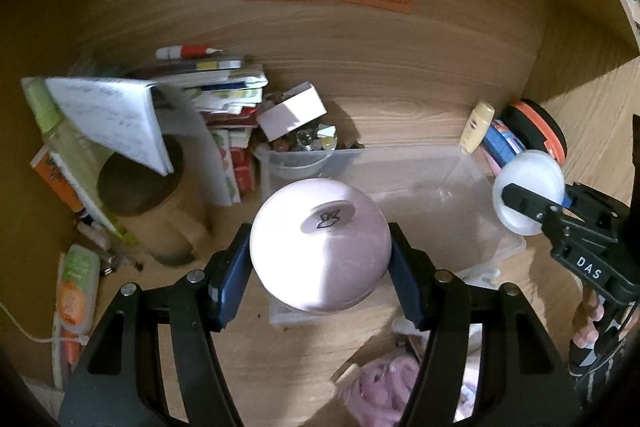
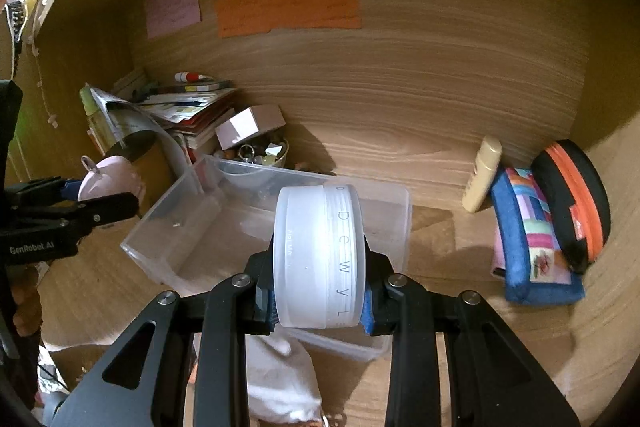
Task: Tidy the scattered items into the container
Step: 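Carry both items into the clear box and open both grippers to release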
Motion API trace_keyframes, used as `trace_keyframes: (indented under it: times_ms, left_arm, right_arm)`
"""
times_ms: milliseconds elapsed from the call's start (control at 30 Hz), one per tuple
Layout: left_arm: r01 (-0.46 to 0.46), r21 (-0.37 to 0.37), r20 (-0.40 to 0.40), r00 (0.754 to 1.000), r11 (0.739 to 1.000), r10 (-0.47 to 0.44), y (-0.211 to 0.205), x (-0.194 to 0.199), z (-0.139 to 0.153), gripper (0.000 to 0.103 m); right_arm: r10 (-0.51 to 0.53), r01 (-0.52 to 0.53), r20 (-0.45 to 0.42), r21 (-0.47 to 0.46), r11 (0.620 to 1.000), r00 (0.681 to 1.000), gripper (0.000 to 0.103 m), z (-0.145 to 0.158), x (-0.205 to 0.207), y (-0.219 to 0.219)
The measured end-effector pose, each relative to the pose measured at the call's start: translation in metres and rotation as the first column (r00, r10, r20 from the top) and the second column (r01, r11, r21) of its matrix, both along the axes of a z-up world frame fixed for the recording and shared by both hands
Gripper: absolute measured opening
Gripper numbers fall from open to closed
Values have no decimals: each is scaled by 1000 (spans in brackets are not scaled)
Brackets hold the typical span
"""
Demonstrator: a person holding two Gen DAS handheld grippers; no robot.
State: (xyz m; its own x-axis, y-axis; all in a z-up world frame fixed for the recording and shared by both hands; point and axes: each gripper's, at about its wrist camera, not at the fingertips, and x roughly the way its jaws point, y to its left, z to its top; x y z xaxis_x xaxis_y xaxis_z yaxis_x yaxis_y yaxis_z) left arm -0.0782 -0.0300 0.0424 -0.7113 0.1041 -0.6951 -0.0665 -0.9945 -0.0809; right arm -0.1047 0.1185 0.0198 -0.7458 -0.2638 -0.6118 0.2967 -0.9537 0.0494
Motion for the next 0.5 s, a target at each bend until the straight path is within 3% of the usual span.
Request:
trace_keyframes:
  times_ms: [500]
  left_arm:
    - [59,4,100,993,998,-59,21,-50,-31,63]
  right_arm:
    - [8,-17,114,80,997,993,27,-32,-49,-12]
